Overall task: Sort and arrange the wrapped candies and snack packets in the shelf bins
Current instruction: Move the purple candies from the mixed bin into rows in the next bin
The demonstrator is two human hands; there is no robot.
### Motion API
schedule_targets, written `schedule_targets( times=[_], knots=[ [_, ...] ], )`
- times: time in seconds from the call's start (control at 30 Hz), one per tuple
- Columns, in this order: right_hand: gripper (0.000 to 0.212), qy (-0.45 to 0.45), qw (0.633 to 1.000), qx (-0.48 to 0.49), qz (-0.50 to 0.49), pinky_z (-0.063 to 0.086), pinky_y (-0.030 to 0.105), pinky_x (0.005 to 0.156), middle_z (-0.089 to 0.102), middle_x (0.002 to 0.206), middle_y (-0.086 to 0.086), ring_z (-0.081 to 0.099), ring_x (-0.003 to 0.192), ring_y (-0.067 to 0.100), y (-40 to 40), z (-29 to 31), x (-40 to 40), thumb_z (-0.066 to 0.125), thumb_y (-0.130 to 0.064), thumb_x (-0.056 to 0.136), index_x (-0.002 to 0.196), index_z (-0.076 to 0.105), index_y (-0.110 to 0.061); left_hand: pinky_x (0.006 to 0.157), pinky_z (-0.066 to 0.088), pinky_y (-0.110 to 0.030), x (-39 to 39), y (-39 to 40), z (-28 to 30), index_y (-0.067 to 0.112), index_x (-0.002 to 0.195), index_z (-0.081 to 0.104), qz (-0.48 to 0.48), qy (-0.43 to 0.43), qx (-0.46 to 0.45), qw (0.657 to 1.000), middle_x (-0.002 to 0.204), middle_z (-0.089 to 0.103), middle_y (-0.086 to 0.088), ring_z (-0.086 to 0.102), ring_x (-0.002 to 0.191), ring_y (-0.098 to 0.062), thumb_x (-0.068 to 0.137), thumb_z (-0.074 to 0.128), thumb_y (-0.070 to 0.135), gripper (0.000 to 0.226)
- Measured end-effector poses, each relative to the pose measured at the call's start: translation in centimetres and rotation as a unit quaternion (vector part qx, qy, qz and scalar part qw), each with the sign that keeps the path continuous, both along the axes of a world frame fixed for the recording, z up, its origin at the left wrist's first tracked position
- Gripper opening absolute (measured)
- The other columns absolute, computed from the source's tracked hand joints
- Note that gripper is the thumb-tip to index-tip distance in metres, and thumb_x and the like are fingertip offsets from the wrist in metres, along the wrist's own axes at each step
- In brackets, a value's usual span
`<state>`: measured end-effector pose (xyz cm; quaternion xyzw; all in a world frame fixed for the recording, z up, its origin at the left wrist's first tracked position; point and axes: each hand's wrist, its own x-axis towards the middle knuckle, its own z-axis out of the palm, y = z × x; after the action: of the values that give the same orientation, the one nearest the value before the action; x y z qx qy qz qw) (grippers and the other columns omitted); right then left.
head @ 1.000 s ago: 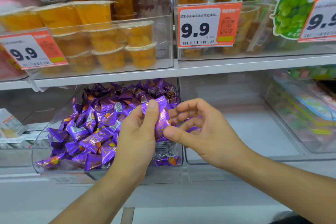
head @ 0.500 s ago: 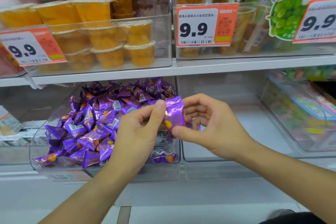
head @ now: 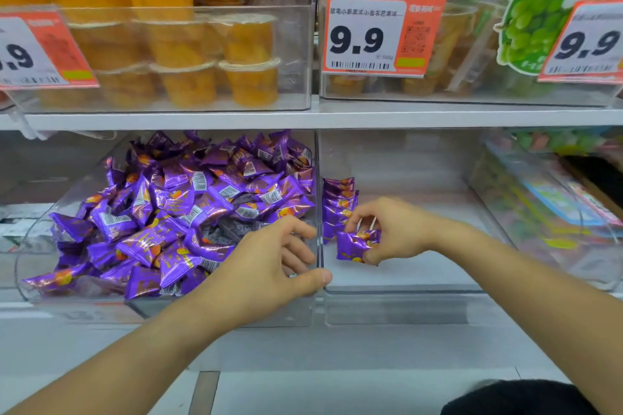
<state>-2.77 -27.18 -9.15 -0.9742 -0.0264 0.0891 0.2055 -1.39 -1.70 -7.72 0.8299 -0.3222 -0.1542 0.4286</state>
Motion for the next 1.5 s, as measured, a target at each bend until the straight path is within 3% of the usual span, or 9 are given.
schedule_targets(
  times=[0.13,0.27,0.4,0.57,0.87,1.0,1.17,1.5],
  knots=[
    [0.047,-0.02,0.999,-0.018,0.023,0.035,0.005,0.061,0.06,0.095,-0.01,0.051,0.07,-0.008,1.0,-1.5,1.0,0.082,-0.022,0.07,0.116,0.069,-0.026,0.077,0.058,-0.038,0.2,0.1,-0.5,0.033,0.107,0.055,-0.003,0.018,-0.024,1.0,0.088,0.067,0.004,0.069,0.073,-0.01,0.074,0.086,0.031,0.046],
    [0.048,-0.051,0.999,-0.004,-0.018,0.051,0.029,0.079,0.065,0.1,-0.006,0.06,0.09,0.011,0.7,-2.4,1.3,0.085,-0.023,0.065,0.109,0.065,-0.022,0.077,0.058,-0.037,0.6,0.2,-0.9,0.035,0.107,0.054,-0.008,0.02,-0.026,0.999,0.087,0.067,0.009,0.069,0.075,-0.011,0.075,0.084,0.035,0.044],
    [0.042,-0.077,0.996,-0.028,-0.034,0.049,0.031,0.075,0.06,0.095,-0.009,0.054,0.084,0.013,0.7,-2.6,1.3,0.085,-0.03,0.064,0.099,0.062,-0.026,0.075,0.057,-0.035,0.7,0.0,-1.0,0.033,0.107,0.054,-0.009,0.027,-0.027,0.999,0.088,0.067,0.013,0.07,0.075,-0.012,0.074,0.084,0.034,0.045],
    [0.045,-0.07,0.994,-0.041,-0.071,0.055,0.04,0.076,0.062,0.092,-0.008,0.06,0.086,0.017,0.4,-2.6,1.4,0.087,-0.046,0.058,0.089,0.061,-0.026,0.074,0.056,-0.032,0.8,0.1,-0.8,0.032,0.107,0.054,-0.019,0.036,-0.028,0.999,0.088,0.068,0.012,0.071,0.077,-0.013,0.073,0.083,0.036,0.045],
    [0.053,-0.026,0.993,0.039,-0.108,0.05,0.026,0.074,0.066,0.097,-0.006,0.06,0.092,0.011,0.4,-2.1,1.3,0.095,-0.046,0.054,0.094,0.069,-0.023,0.069,0.053,-0.026,0.9,0.0,-0.9,0.03,0.107,0.053,-0.029,0.046,-0.033,0.998,0.087,0.068,0.011,0.07,0.073,-0.012,0.075,0.082,0.035,0.043],
    [0.053,-0.02,0.99,0.058,-0.125,0.052,0.028,0.074,0.069,0.096,-0.005,0.064,0.09,0.012,0.0,-2.1,1.5,0.097,-0.045,0.051,0.092,0.07,-0.023,0.067,0.052,-0.023,0.8,0.0,-0.9,0.029,0.106,0.053,-0.032,0.05,-0.035,0.998,0.086,0.068,0.011,0.069,0.071,-0.012,0.073,0.081,0.038,0.044],
    [0.05,-0.014,0.99,0.056,-0.13,0.045,0.021,0.058,0.069,0.089,-0.004,0.061,0.077,0.008,0.0,-2.1,1.3,0.095,-0.049,0.054,0.089,0.07,-0.023,0.068,0.052,-0.023,0.8,0.0,-0.8,0.03,0.106,0.052,-0.036,0.05,-0.035,0.997,0.086,0.068,0.012,0.069,0.072,-0.012,0.067,0.077,0.048,0.049],
    [0.047,-0.033,0.993,0.025,-0.11,0.042,0.026,0.059,0.06,0.082,-0.008,0.055,0.078,0.011,0.4,-2.5,1.5,0.087,-0.054,0.064,0.091,0.067,-0.021,0.067,0.052,-0.022,0.8,0.0,-0.9,0.029,0.107,0.052,-0.037,0.054,-0.039,0.997,0.088,0.068,0.011,0.069,0.072,-0.013,0.068,0.078,0.045,0.049]
  ],
)
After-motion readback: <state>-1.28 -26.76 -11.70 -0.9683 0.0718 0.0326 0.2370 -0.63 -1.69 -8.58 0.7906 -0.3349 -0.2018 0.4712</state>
